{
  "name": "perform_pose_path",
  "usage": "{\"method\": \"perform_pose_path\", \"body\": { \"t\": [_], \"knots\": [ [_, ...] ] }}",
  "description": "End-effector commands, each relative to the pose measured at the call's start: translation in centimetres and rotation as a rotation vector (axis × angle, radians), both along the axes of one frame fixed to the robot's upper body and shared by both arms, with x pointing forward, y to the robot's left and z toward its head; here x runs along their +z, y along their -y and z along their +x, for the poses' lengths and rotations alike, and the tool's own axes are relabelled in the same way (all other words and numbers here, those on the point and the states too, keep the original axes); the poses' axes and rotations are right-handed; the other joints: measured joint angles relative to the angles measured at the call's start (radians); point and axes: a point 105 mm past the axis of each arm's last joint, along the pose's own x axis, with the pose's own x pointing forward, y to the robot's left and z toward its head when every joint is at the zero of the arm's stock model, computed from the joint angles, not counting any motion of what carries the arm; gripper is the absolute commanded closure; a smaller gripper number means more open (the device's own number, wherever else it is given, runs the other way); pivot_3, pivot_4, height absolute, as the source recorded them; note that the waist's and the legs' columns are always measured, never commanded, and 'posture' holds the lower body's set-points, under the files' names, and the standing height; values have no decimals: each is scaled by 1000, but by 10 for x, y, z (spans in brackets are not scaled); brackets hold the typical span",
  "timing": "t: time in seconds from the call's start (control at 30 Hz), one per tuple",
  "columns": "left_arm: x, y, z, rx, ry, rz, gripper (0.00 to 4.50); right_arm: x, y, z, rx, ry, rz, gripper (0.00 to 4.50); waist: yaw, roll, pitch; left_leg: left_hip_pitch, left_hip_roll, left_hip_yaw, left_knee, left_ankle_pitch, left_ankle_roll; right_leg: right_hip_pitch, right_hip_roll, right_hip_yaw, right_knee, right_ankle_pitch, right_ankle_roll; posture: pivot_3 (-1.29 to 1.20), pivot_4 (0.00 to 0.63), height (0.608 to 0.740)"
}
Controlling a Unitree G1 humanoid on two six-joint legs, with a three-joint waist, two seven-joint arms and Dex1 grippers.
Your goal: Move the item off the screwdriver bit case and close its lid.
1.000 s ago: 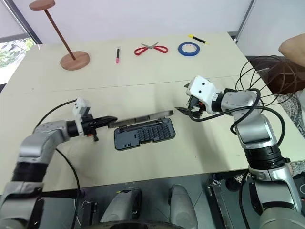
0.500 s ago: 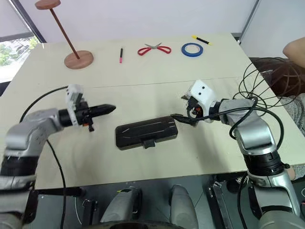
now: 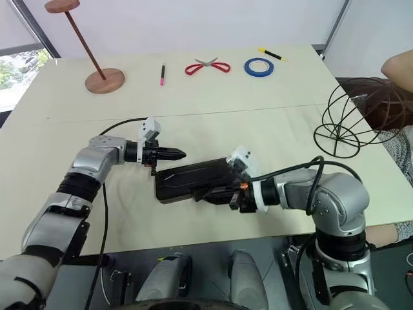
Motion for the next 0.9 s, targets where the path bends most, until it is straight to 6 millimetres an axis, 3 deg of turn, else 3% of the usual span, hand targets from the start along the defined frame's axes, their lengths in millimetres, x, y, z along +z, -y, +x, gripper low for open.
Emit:
{"method": "perform_pose_path", "body": {
  "t": [0.03,0.43,0.73,0.9],
  "knots": [
    [9,9,6,-44,55,15,4500,-6,-11,-5,13,-14,-6,4460,0,0,0,0,0,0,1,0,0,0,0,0,0,0,0,0,150,740],
    [8,24,11,-97,72,42,4500,-45,-25,18,-216,-106,-84,4460,-2,0,0,-1,0,0,2,0,0,-1,0,0,3,0,0,0,150,740],
    [7,31,9,-114,79,30,4500,-63,-19,28,-329,-75,-181,4460,-3,0,0,-1,0,0,5,-1,2,-1,0,0,6,0,1,0,150,740],
    [1,35,4,-140,71,34,4500,-61,-21,34,-357,-50,-173,4460,-4,0,0,-1,0,-1,8,-1,2,-1,0,0,9,0,1,0,150,740]
  ]
}}
